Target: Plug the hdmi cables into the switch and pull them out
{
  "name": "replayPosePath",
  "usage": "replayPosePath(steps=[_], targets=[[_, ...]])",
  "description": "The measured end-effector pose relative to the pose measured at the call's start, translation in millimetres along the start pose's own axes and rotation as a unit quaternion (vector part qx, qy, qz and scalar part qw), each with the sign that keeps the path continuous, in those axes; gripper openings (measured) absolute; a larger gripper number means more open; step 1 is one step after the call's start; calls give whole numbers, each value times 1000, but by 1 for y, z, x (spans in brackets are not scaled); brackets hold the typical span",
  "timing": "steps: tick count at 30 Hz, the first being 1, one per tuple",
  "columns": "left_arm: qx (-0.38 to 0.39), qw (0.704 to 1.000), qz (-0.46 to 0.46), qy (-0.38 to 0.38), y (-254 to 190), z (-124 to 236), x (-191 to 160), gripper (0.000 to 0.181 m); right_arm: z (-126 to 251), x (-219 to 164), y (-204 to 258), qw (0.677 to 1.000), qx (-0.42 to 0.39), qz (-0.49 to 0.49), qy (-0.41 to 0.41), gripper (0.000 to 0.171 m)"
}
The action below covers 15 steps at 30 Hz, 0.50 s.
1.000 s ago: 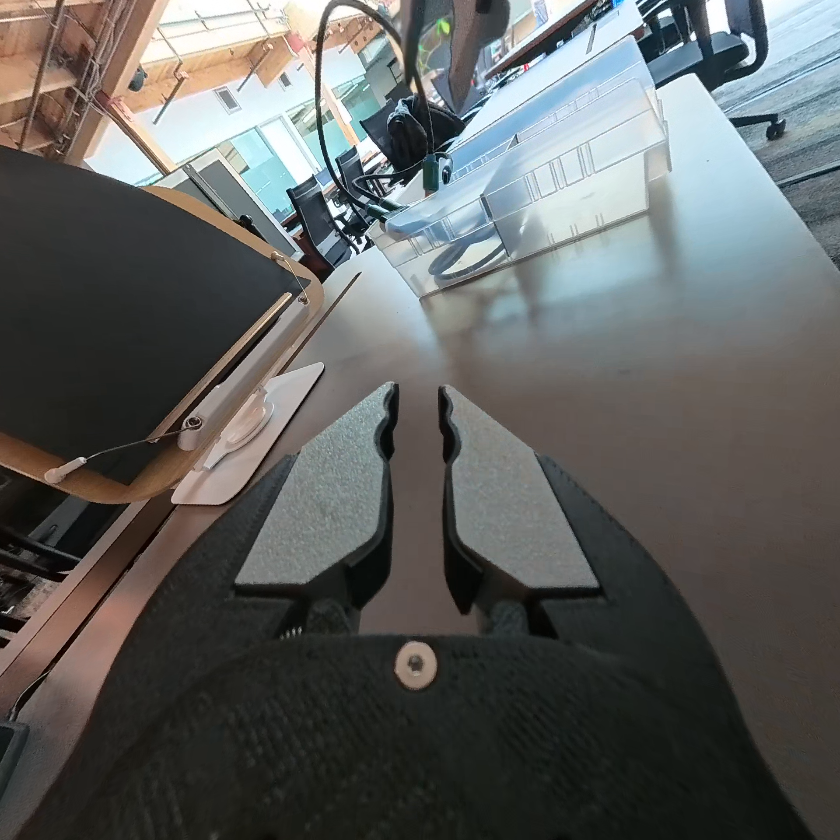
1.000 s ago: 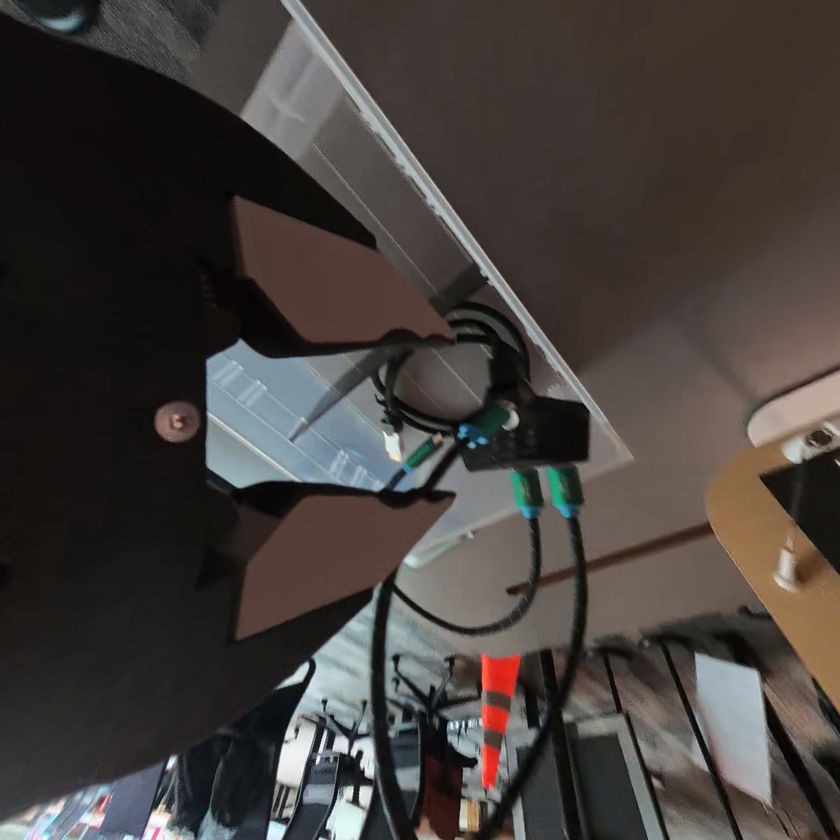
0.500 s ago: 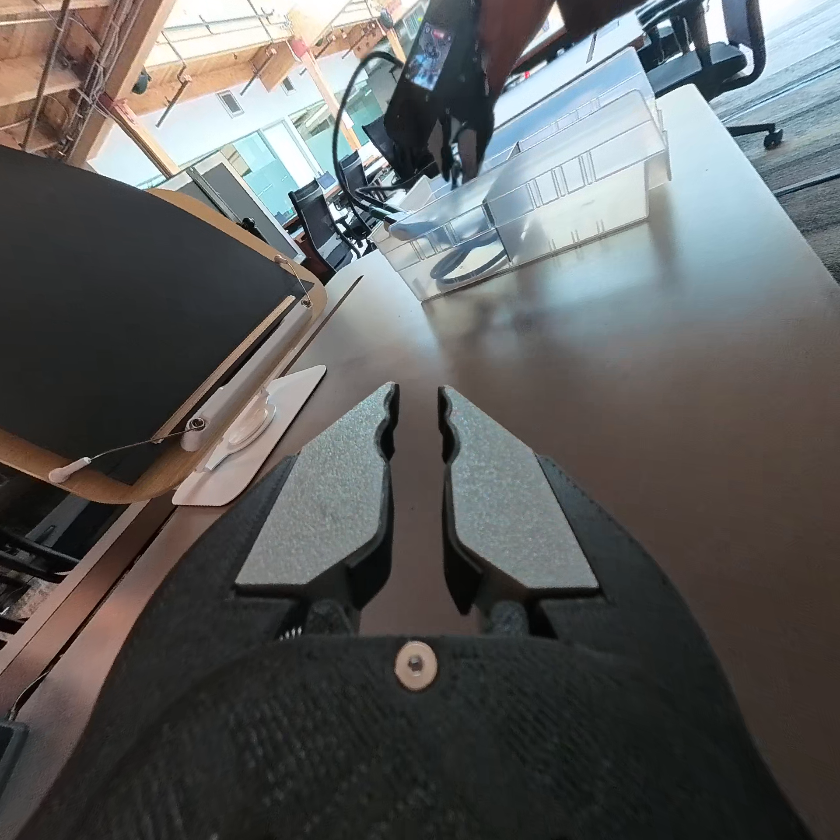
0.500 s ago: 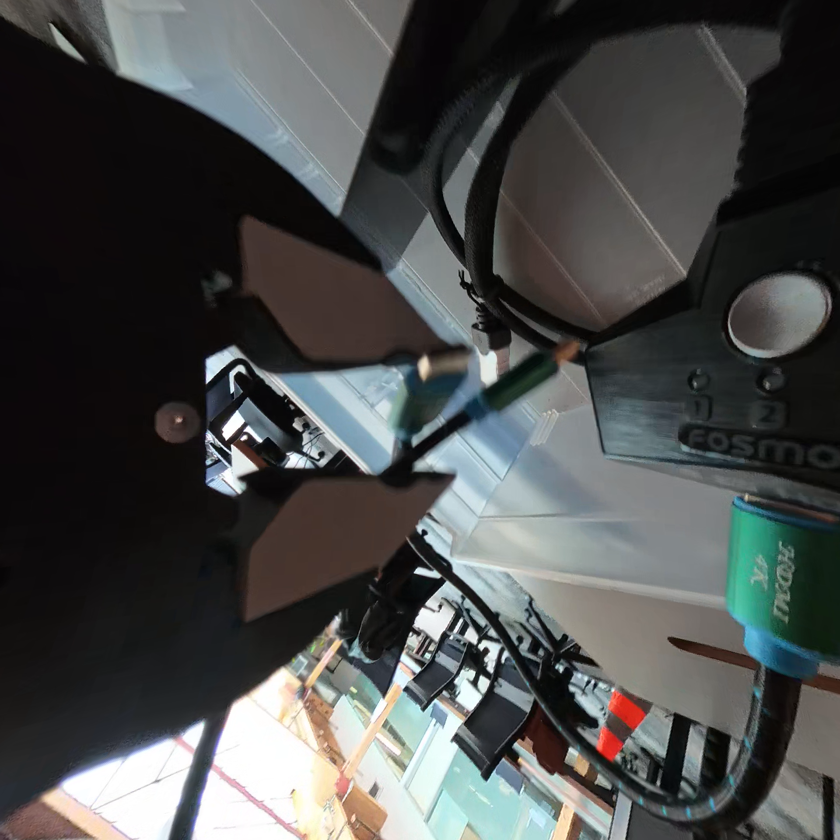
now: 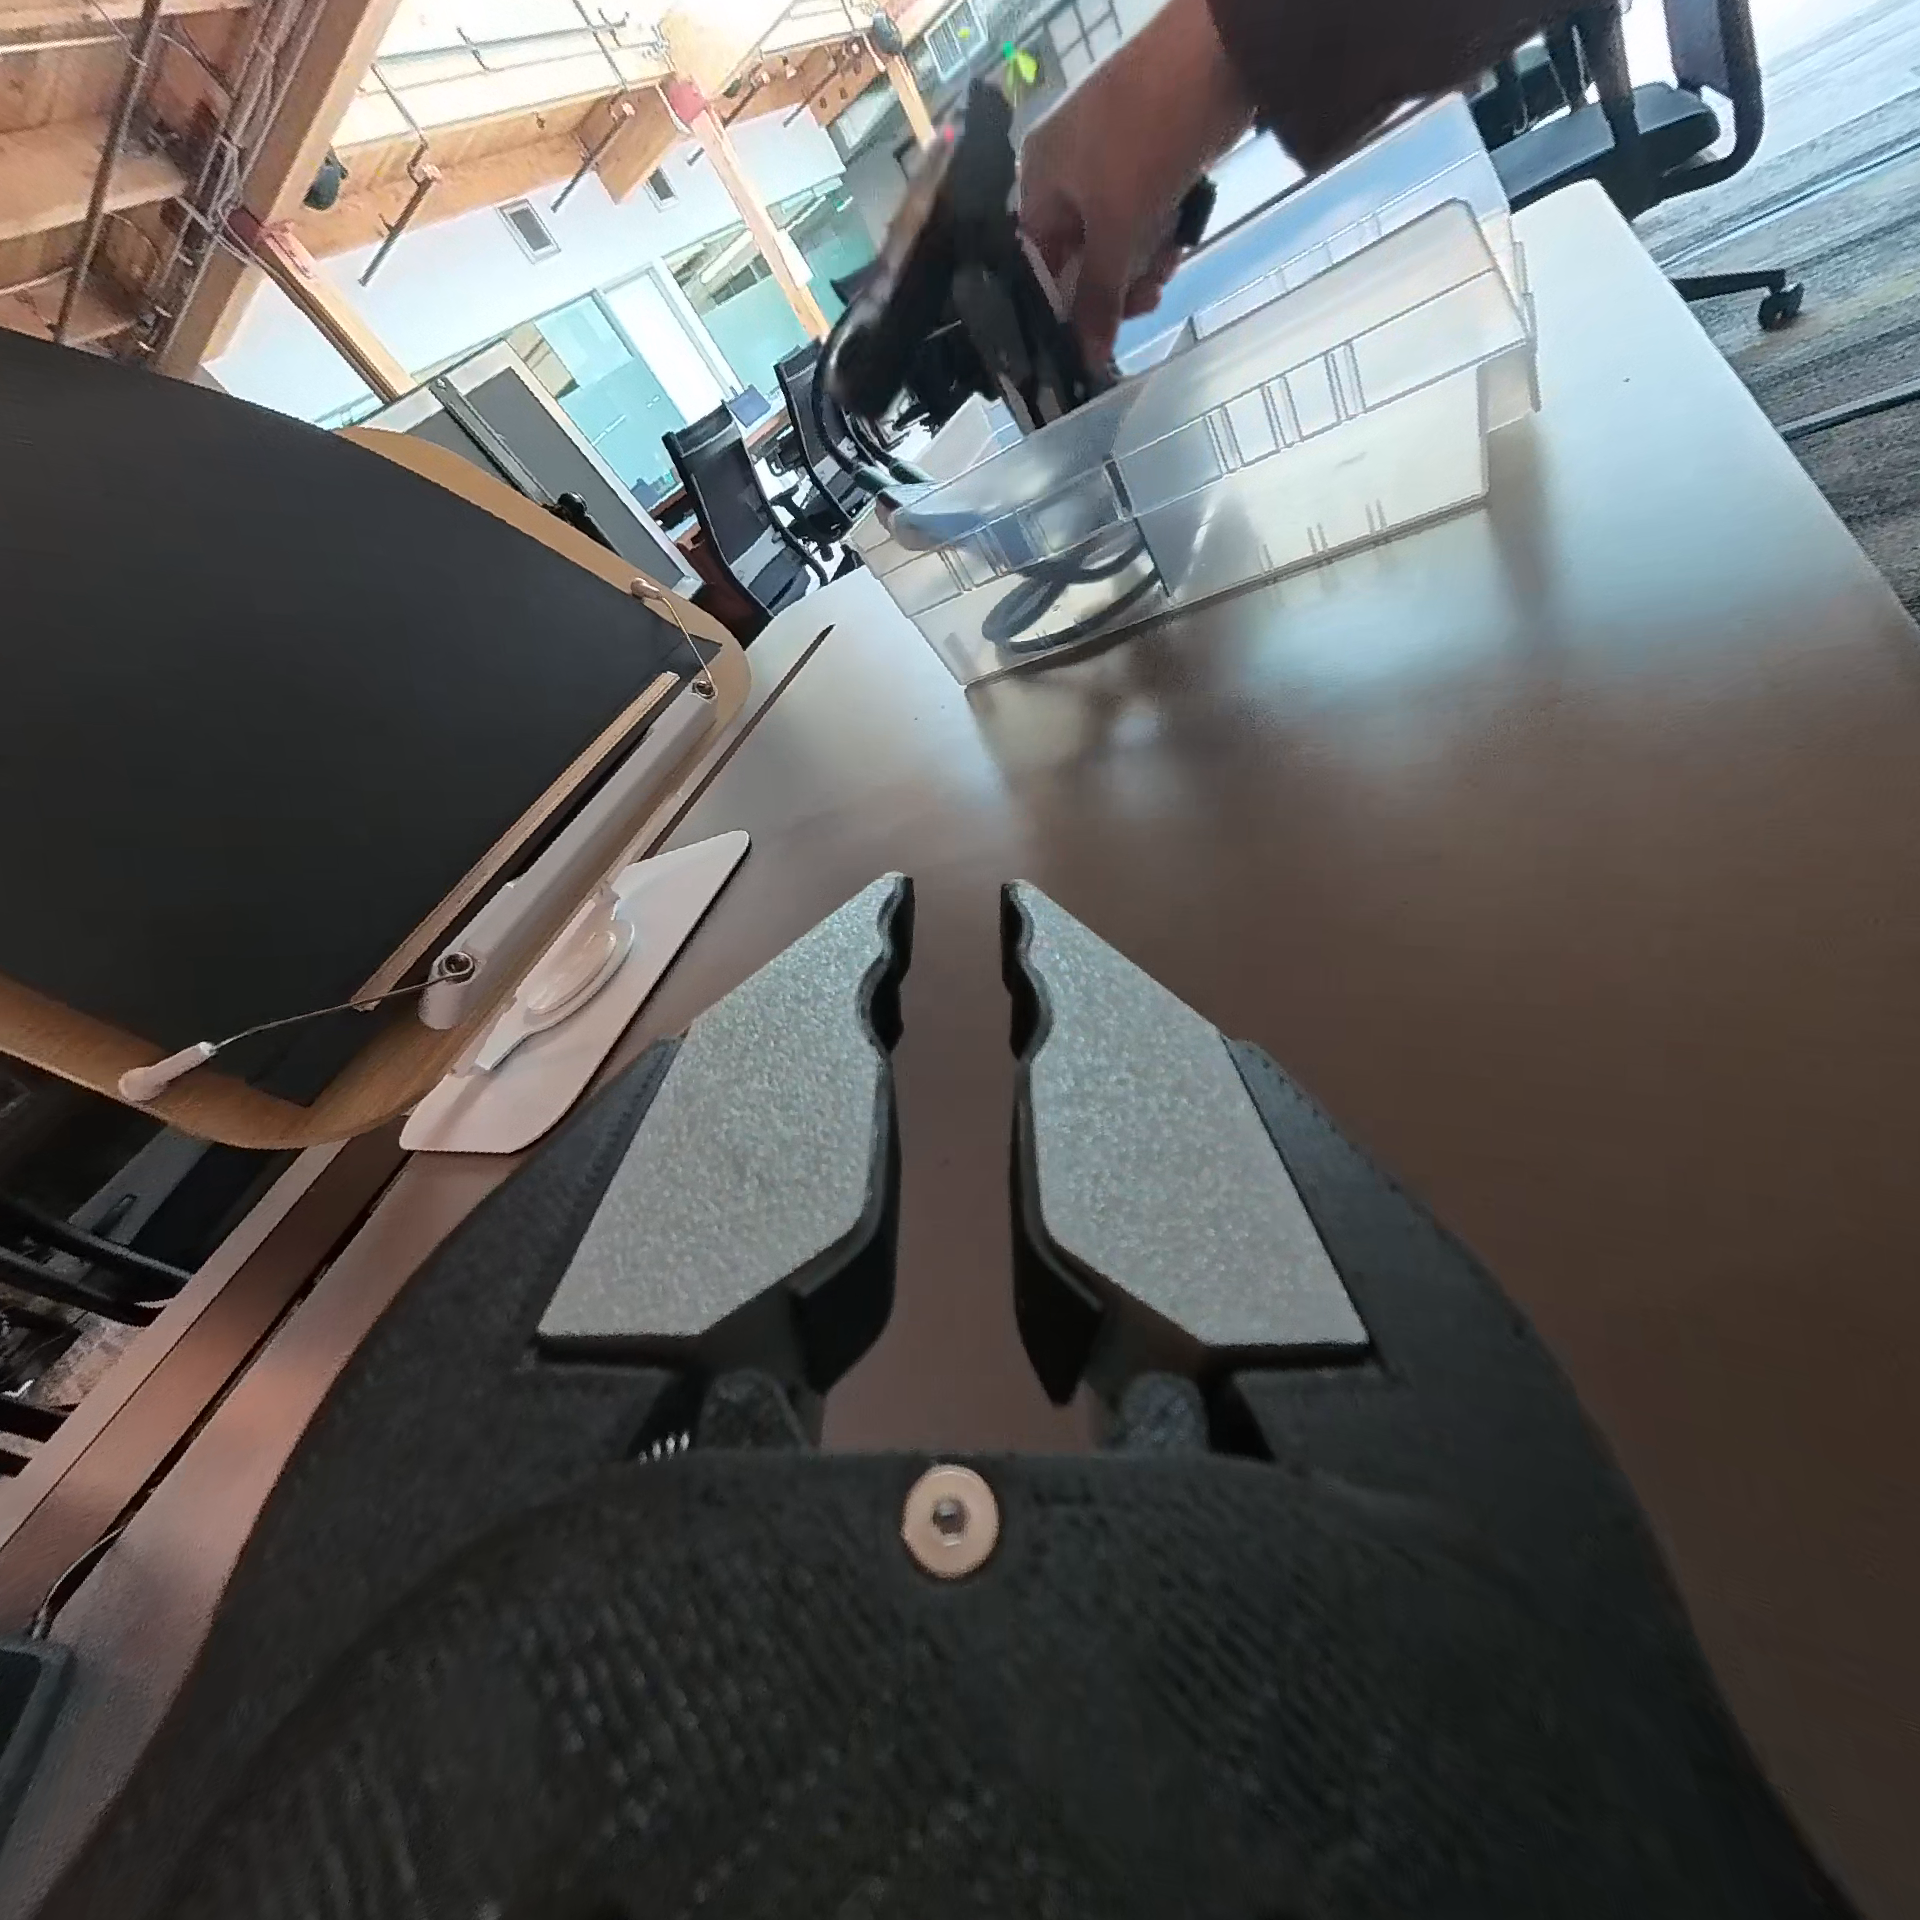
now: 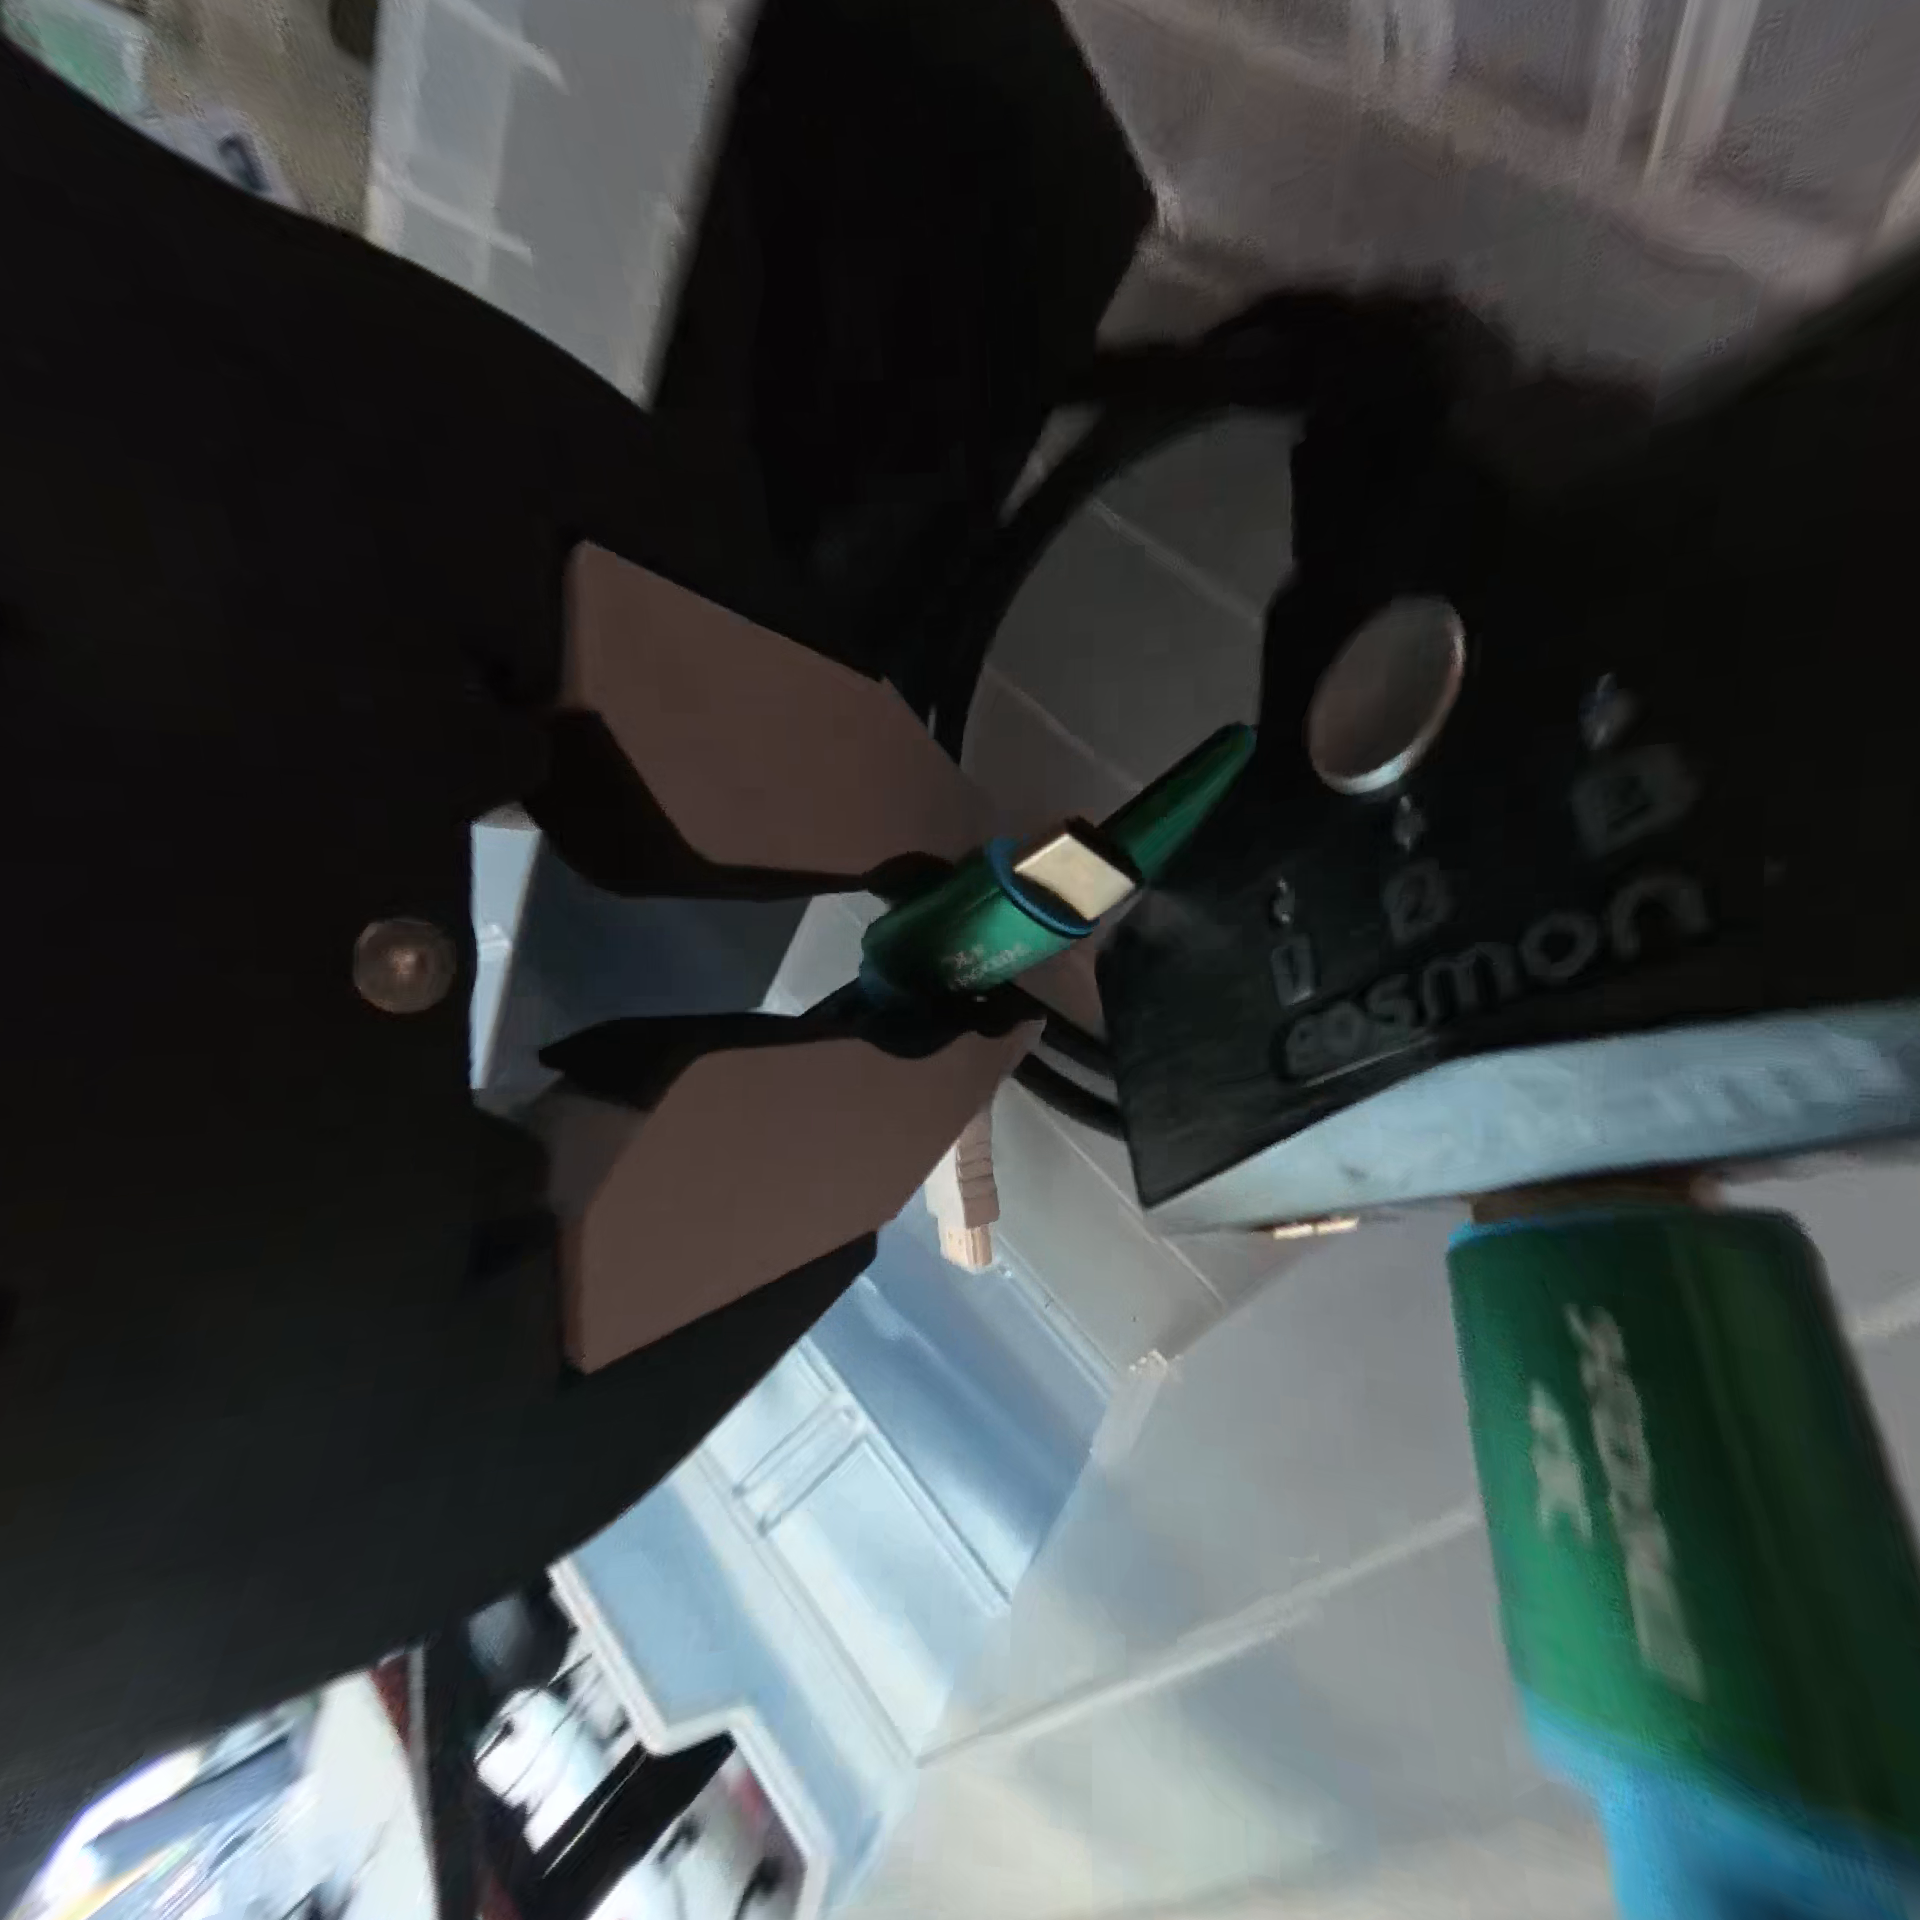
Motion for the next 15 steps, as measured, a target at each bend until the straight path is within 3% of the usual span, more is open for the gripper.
replayPosePath(steps=[3, 7, 13, 15], targets=[[2, 1000, 1, 0, 1, 1, -1, 14, -11, 7, -2, 998, -52, 27, 33, 14], [-2, 1000, 2, 2, 0, 0, -2, 14, 16, 17, 6, 996, -54, 67, 10, 23], [-6, 1000, 0, 5, -2, -1, -2, 15, 83, 13, 13, 985, -80, 134, -71, 67], [-6, 1000, 3, 5, -2, 0, -3, 15, 109, 15, 20, 970, -113, 173, -129, 69]])
Point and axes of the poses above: each gripper's, where its closed fingertips meet, z back along the fingers, x out of its top, y = z × x across the jaws, the point moved 3 cm from there along z, back along the fingers
